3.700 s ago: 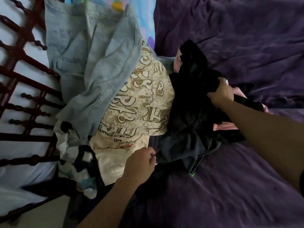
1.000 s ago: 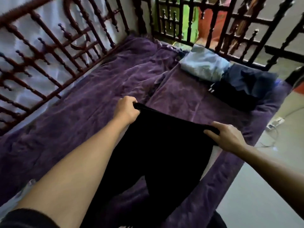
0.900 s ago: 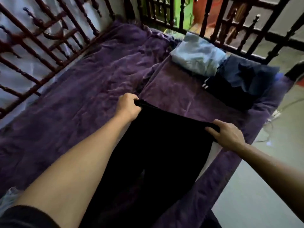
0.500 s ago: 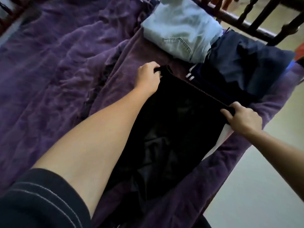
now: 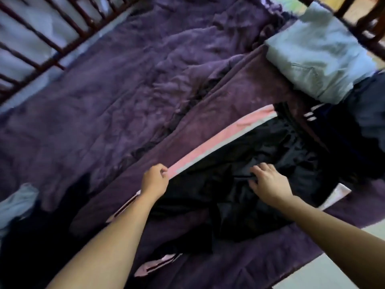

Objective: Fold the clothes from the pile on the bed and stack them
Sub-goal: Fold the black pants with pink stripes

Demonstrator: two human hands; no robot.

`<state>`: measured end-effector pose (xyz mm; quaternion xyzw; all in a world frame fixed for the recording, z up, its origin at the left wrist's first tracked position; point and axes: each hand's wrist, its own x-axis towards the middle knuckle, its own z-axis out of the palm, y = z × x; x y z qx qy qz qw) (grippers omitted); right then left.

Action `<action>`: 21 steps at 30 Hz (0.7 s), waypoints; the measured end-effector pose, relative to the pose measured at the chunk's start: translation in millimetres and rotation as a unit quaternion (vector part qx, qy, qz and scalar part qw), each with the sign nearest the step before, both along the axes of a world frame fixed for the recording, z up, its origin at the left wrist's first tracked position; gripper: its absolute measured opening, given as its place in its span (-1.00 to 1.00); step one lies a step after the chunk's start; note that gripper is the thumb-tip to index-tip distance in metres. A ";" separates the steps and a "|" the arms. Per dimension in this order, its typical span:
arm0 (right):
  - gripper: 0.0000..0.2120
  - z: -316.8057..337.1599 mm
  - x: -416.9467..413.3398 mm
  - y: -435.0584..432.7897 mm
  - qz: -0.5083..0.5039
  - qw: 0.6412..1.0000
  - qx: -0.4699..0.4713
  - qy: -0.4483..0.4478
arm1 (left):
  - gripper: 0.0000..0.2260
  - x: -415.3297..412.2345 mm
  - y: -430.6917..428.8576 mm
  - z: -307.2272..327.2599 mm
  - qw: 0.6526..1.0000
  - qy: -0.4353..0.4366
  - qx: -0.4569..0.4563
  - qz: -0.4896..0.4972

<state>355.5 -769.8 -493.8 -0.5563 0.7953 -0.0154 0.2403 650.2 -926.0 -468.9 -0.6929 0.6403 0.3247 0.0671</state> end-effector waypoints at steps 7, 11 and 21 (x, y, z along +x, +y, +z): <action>-0.69 -12.9 155.2 -37.2 0.173 0.975 0.129 -0.063 | -0.86 221.6 110.5 -15.4 0.977 -0.083 0.090 0.175; -0.75 -19.0 225.6 -40.1 0.186 0.972 0.125 -0.067 | -0.66 306.7 157.5 -32.0 0.958 -0.137 0.094 0.232; -0.60 -71.2 390.5 -120.4 0.221 0.975 -0.013 -0.020 | -0.25 422.4 132.1 -83.2 0.953 0.041 -0.072 0.292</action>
